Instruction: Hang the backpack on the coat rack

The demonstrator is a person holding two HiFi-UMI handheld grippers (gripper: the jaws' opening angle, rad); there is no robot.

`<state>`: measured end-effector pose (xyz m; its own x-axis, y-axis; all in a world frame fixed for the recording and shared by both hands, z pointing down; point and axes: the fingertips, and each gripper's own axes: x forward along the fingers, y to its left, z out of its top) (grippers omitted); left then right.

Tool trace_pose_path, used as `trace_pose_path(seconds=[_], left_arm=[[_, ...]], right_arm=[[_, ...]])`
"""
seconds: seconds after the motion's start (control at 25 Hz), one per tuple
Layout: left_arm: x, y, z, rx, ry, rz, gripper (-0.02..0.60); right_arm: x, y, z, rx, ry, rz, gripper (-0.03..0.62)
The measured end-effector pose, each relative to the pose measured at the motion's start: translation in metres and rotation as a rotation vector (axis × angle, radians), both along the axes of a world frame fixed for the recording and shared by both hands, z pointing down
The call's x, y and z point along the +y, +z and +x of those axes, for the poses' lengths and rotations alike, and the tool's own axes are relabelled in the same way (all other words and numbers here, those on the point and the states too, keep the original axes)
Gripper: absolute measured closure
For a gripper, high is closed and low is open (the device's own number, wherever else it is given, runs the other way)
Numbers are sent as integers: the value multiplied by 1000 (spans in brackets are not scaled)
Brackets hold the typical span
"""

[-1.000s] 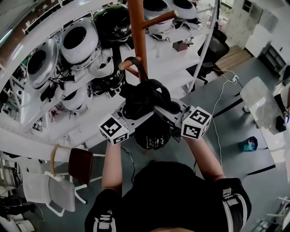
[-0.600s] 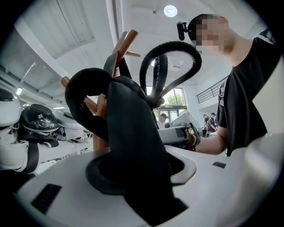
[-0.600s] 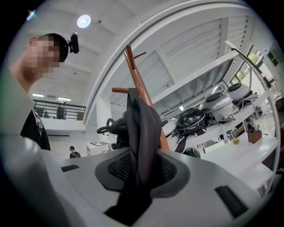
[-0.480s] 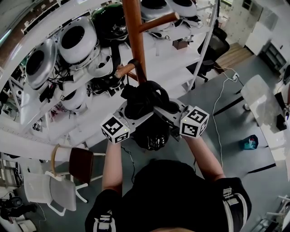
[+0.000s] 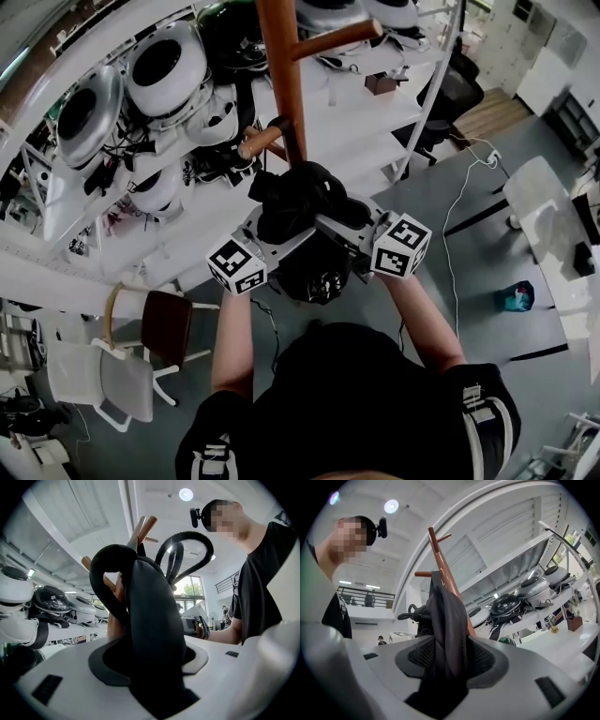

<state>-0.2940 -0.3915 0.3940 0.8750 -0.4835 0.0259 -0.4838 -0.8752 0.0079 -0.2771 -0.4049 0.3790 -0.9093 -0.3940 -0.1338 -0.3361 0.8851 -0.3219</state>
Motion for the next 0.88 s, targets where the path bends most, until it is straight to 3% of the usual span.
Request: trace_pose_path(seconds=[0.2, 0.4, 0.88], left_arm=[[4, 0, -2, 0, -52, -5, 331], [9, 0, -9, 60, -102, -37, 313], [26, 3, -25, 78, -292, -56, 293]], right_arm=[[5, -3, -1, 19, -9, 79, 362], [10, -4, 6, 43, 18, 141, 349], [21, 17, 35, 108, -24, 130, 344]])
